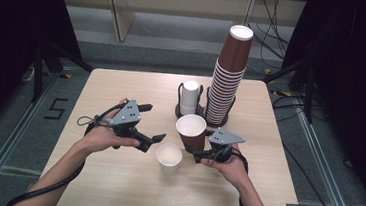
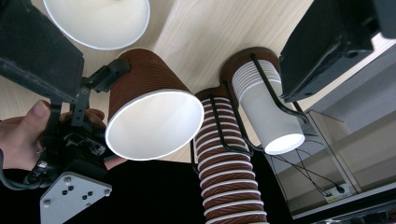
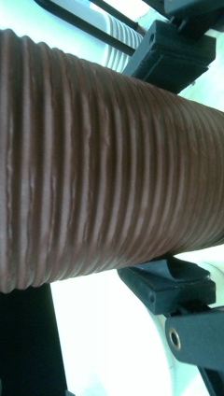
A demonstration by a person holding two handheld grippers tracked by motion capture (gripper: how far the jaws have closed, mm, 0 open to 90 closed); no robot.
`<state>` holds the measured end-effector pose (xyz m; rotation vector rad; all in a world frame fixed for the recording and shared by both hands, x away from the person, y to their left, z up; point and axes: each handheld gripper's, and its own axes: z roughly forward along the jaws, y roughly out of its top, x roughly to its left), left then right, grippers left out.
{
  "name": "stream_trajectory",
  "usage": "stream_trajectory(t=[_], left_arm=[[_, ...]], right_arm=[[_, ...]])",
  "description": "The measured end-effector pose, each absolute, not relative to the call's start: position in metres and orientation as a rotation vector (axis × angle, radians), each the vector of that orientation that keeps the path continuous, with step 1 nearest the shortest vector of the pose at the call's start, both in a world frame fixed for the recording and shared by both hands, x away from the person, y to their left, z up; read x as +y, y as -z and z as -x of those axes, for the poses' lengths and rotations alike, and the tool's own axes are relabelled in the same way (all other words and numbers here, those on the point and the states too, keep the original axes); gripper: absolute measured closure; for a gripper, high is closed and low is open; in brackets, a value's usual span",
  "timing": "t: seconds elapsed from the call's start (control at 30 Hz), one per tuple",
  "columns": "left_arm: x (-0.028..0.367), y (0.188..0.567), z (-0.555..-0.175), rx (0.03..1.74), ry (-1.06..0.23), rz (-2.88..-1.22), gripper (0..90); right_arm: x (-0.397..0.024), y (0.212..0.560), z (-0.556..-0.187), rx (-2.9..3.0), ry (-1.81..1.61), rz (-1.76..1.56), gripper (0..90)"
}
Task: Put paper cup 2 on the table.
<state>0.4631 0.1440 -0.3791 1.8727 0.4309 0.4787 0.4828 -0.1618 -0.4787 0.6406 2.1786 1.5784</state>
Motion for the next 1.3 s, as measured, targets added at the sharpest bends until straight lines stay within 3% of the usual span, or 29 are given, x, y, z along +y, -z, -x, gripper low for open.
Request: stream_trajectory(t=[0.43,1.3], left_arm=[[0.154,0.402,-0.456,0.545,-0.520,-1.799,0.0],[0.156,0.411,-0.450,0.551,-0.519,-1.820,0.0]], right_arm=[[-0.160,0.490,-0.486,2.257,-1.551,-0.703,20.4],[-0.145,0.499,-0.488,2.280,-1.470,-0.715,20.3]])
